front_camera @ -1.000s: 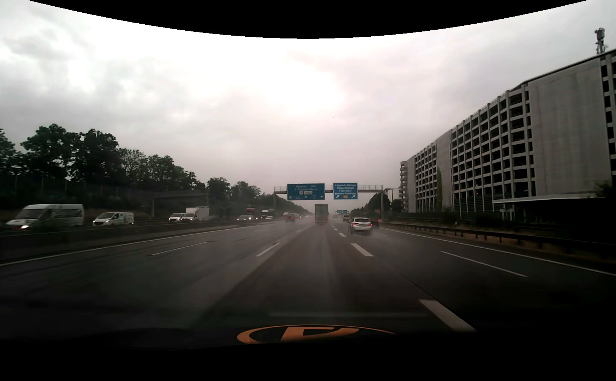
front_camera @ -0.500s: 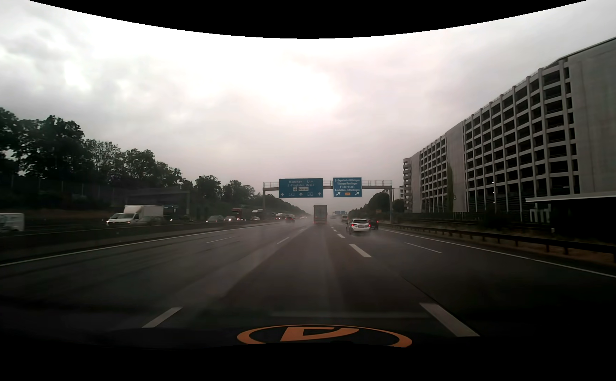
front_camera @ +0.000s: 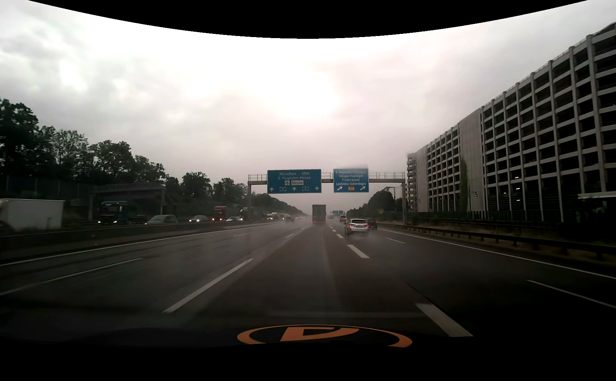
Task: Follow the waypoints while adhering to traffic rules and regulations
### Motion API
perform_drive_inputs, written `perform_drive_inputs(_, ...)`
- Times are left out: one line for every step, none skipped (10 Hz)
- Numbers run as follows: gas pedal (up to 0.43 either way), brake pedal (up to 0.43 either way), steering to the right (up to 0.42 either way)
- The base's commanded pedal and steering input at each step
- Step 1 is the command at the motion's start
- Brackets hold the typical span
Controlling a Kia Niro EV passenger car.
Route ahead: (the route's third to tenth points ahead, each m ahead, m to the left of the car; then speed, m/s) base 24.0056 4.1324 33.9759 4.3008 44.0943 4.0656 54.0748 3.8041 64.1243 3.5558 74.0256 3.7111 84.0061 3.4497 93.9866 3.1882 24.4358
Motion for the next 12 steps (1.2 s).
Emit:
perform_drive_inputs(0.138, 0.0, 0.002)
perform_drive_inputs(0.138, 0.0, 0.002)
perform_drive_inputs(0.138, 0.0, 0.002)
perform_drive_inputs(0.138, 0.0, 0.003)
perform_drive_inputs(0.138, 0.0, 0.002)
perform_drive_inputs(0.138, 0.0, 0.002)
perform_drive_inputs(0.138, 0.0, 0.002)
perform_drive_inputs(0.138, 0.0, 0.002)
perform_drive_inputs(0.138, 0.0, 0.002)
perform_drive_inputs(0.138, 0.0, 0.001)
perform_drive_inputs(0.138, 0.0, 0.001)
perform_drive_inputs(0.138, 0.0, -0.001)
